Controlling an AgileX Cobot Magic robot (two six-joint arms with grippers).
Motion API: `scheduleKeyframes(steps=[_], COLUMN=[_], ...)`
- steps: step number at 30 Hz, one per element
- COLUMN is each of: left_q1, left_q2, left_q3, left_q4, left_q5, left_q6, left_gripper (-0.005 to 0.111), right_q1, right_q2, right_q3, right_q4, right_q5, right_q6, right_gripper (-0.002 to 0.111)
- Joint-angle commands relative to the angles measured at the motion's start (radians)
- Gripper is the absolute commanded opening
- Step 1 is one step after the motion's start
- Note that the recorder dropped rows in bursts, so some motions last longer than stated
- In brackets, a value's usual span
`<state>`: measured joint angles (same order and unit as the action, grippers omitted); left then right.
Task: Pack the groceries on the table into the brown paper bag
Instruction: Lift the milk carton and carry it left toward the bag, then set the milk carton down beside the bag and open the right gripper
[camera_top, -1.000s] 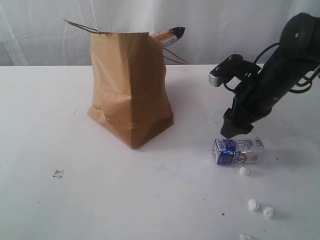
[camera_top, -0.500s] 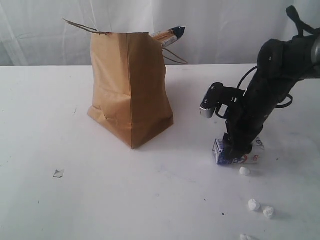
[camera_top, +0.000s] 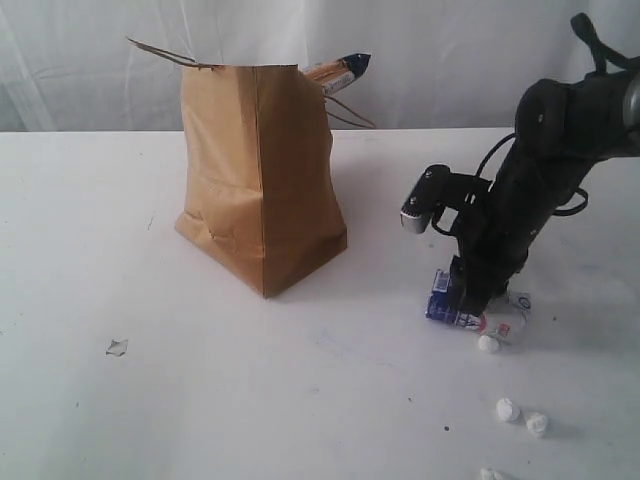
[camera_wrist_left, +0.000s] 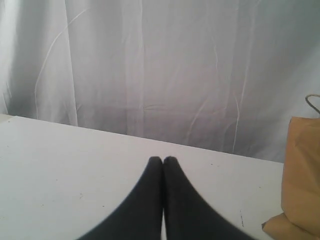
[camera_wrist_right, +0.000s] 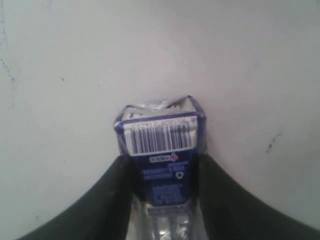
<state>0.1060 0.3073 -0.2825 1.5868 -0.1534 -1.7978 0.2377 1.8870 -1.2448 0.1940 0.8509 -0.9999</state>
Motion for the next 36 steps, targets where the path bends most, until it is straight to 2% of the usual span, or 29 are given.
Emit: scheduleKeyframes(steps=[1, 7, 13, 17, 21, 27, 30, 31, 34, 36], left_q1=[-0.004, -0.004, -0.004, -0.004, -0.004, -0.004, -0.004, -0.004, -0.006, -0.021], left_q2=[-0.005, -0.005, -0.005, -0.005, -0.005, -0.005, -0.005, -0.005, -0.005, -0.005], left_q3=[0.003, 0.013, 0.088, 0.108, 0.108, 0.108, 0.108, 0.108, 0.108, 0.108], left_q4=[0.031, 0.038, 0.009, -0.025, -0.025, -0.025, -0.025, -0.025, -0.025, -0.025], left_q5=[-0.008, -0.012, 0.019, 0.076, 0.076, 0.076, 0.074, 0.074, 0.072, 0.065], left_q6=[0.005, 0.003, -0.033, -0.036, -0.038, -0.038, -0.038, -0.042, -0.042, -0.042], left_gripper=[0.0, 0.0, 0.0, 0.0, 0.0, 0.0, 0.0, 0.0, 0.0, 0.0], right_q1=[0.0, 0.0, 0.0, 0.0, 0.0, 0.0, 0.018, 0.028, 0.046, 0.041], right_q2=[-0.087, -0.198, -0.31, -0.372, -0.379, -0.321, -0.252, -0.236, -0.194, -0.193], right_q3=[-0.027, -0.079, -0.132, -0.175, -0.221, -0.248, -0.248, -0.248, -0.258, -0.248], right_q4=[0.011, 0.131, 0.301, 0.508, 0.721, 1.083, 1.484, 1.55, 1.55, 1.493], right_q5=[-0.045, -0.053, -0.109, -0.265, -0.439, -0.489, -0.417, -0.39, -0.437, -0.521], right_q6=[0.08, 0.124, 0.133, 0.131, 0.095, -0.02, -0.194, -0.25, -0.444, -0.433], right_gripper=[0.0, 0.0, 0.0, 0.0, 0.0, 0.0, 0.0, 0.0, 0.0, 0.0])
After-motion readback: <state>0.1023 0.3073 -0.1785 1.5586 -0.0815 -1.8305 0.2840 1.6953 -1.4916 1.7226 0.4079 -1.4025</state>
